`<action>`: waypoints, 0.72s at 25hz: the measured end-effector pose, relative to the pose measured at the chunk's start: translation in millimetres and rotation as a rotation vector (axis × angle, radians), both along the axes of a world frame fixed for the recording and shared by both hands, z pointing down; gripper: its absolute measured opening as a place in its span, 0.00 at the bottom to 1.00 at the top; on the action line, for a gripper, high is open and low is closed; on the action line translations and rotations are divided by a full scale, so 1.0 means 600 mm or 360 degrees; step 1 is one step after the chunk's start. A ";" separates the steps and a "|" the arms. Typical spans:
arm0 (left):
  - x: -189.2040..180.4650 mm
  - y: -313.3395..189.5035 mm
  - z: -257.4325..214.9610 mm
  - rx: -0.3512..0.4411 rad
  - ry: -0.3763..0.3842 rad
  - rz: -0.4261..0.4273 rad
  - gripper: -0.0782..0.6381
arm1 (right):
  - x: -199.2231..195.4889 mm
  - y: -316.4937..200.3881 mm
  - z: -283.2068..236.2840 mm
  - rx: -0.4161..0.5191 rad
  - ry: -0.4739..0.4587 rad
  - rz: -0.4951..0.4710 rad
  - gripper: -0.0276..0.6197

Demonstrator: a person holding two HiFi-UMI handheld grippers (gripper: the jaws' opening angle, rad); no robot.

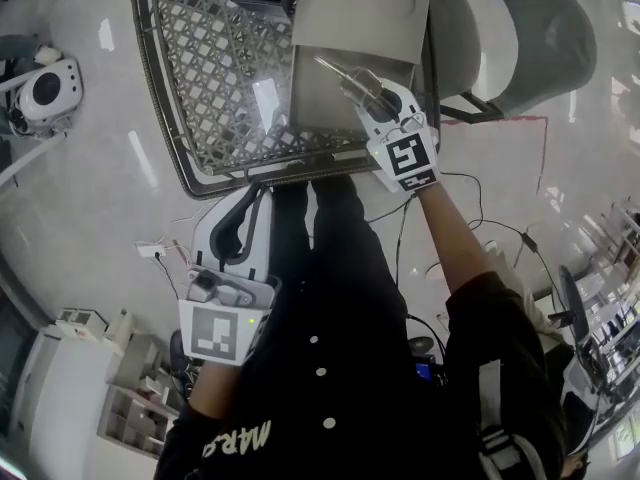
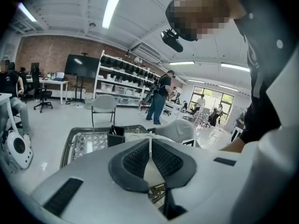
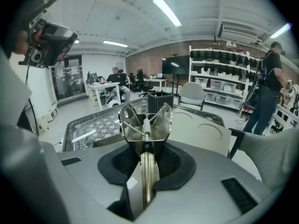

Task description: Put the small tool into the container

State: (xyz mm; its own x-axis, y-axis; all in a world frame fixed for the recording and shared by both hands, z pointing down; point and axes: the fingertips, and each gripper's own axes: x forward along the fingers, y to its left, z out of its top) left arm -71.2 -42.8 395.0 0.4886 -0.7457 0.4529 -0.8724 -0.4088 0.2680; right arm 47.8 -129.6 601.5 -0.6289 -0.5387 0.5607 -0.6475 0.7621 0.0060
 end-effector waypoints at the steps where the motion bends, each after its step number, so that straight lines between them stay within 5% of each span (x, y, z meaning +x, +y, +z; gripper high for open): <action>1: 0.000 0.002 0.007 -0.0012 0.0000 -0.0001 0.16 | -0.003 0.000 0.011 -0.0011 0.0019 -0.0021 0.20; 9: -0.005 0.016 0.056 -0.0105 0.0007 -0.0027 0.16 | -0.031 0.009 0.070 -0.0132 0.0096 -0.0158 0.20; 18: -0.009 0.022 0.083 -0.0162 0.0008 -0.0047 0.16 | -0.057 0.040 0.108 -0.0431 0.0094 -0.0289 0.21</action>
